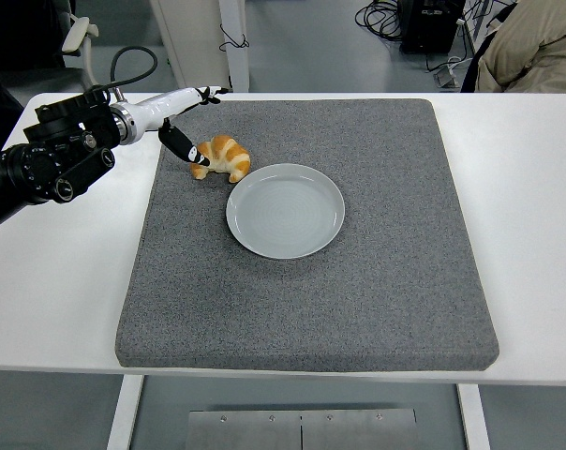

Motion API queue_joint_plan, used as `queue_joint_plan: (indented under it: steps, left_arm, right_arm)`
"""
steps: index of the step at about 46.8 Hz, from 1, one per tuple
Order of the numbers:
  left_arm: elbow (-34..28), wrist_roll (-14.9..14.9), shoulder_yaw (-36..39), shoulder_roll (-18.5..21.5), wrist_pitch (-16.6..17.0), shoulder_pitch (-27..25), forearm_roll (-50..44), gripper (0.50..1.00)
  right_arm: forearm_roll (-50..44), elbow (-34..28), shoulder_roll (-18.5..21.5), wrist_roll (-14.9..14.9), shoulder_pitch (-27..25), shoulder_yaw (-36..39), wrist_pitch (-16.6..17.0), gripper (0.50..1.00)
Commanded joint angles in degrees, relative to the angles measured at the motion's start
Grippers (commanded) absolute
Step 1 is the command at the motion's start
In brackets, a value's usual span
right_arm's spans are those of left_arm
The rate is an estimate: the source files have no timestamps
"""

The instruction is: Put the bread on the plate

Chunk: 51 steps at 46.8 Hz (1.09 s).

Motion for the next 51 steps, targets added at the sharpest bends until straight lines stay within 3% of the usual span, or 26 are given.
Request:
queue_joint_plan:
  steps: [1, 15, 36, 51]
  left_arm:
    - [0.02, 0.15, 0.0, -0.7, 0.09, 0.07, 0.2, 0.971]
    - [3.62, 0.24, 3.34, -3.86, 0.62, 0.24, 0.11, 0.969]
    - [4.33, 0.15, 5.27, -5.0, 3.26, 1.12, 0.2, 0.966]
    - [4.41, 0.15, 6.86, -5.53, 4.49, 1.74, 0.2, 0.933]
  right_arm:
    - [0.0, 0.0, 0.0, 0.0, 0.0, -0.05, 0.0, 1.0]
    - [0.0, 0.0, 0.0, 0.0, 0.0, -0.05, 0.0, 1.0]
    - [0.0, 0.0, 0.0, 0.0, 0.0, -0.05, 0.0, 1.0]
    - [0.0, 0.0, 0.0, 0.0, 0.0, -0.05, 0.0, 1.0]
